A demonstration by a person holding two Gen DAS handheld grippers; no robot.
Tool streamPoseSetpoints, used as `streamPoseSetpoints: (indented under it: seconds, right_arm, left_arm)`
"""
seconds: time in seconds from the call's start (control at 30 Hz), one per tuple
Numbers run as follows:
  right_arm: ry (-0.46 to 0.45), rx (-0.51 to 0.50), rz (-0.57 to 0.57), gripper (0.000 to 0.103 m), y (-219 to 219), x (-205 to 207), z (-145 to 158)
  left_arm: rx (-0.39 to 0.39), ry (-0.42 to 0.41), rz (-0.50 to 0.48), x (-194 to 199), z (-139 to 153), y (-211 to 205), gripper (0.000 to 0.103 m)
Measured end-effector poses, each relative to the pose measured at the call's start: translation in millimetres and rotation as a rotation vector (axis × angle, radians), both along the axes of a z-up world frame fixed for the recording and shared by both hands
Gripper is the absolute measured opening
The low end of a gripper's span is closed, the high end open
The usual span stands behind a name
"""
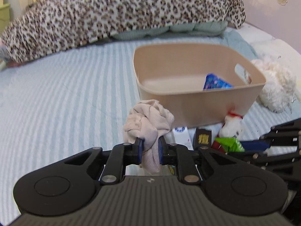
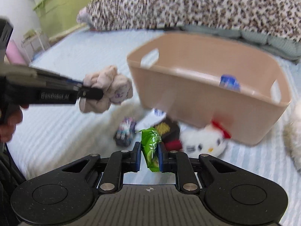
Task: Organize objects
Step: 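Carry both items over the basket and open both tools to release them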
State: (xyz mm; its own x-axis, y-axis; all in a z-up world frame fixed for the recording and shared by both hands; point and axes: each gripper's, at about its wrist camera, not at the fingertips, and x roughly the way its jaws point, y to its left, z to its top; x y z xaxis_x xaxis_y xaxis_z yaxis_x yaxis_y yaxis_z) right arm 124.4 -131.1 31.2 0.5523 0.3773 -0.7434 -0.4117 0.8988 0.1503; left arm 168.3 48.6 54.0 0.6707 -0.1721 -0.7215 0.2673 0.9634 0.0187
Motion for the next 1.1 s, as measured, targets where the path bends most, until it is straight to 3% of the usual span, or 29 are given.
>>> streamPoseSetpoints:
  seconds: [0.33, 0.63, 0.8, 1.1]
  right_arm:
    - [-0.148, 0.116, -0.136, 0.016, -44.3, 14.3, 55.3]
    - [-0.236, 0.141, -0.277, 0.016, -82.4, 38.1, 71.5]
    - [-0.245, 0.104, -0.351, 0.016, -101.9, 61.5, 59.2]
    - [-0.171, 0.007, -0.412, 0.017, -107.5, 93.5, 20.4]
  left_arm:
    - [-0.038, -0.17, -0.02, -10.5, 49.2, -15.4, 0.018]
    - [-0.087, -0.241, -0.019, 22.0, 58.3, -52.4, 0.018]
    - [-0.09, -0.22, -0.024, 54.6, 42.6, -86.9, 0.018]
    - [0.003, -0.076, -0.009, 100.5, -26.1, -118.0, 0.018]
